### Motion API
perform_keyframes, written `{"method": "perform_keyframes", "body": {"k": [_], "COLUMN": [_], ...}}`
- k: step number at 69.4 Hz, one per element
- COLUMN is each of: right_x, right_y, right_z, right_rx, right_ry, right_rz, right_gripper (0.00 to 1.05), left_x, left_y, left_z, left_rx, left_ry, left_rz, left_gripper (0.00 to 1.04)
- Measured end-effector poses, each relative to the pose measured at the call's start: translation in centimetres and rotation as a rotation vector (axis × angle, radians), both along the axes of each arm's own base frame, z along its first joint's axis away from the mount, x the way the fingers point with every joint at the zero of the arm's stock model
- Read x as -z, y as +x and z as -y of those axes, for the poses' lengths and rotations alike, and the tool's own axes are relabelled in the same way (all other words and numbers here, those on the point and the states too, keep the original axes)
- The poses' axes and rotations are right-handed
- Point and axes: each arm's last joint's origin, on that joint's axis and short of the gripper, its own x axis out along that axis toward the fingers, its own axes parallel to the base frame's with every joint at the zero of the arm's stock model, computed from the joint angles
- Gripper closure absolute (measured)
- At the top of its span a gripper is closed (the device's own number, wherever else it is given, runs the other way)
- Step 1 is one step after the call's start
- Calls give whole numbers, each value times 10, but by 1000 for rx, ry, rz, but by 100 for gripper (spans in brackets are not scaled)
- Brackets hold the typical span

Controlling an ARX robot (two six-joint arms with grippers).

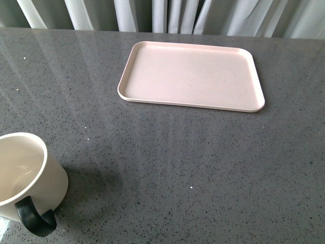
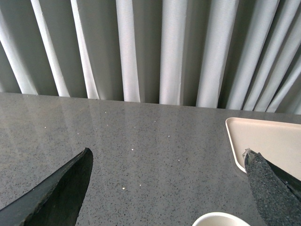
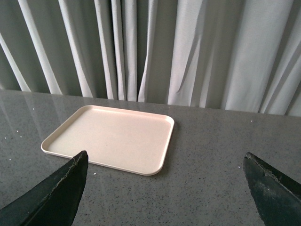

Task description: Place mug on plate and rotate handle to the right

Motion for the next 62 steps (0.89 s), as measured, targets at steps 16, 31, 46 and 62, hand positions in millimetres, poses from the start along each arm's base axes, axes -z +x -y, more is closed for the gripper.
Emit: {"method": "perform_keyframes", "body": {"k": [16,31,46,62], "right_x": [0,0,0,0], "right_y": [0,0,0,0], "right_z": [0,0,0,0], "right_rx": [0,0,0,-1], "right_ry": [0,0,0,0], "right_rz": [0,0,0,0], "right_gripper": [9,9,9,9], "left_x": [0,0,0,-9], "left_y": [0,0,0,3], "left_z": [0,0,0,9], "left_rx": [0,0,0,87], "left_ry": [0,0,0,-232], "left_rz": [0,0,0,-563], "left_gripper": [9,9,9,9]}}
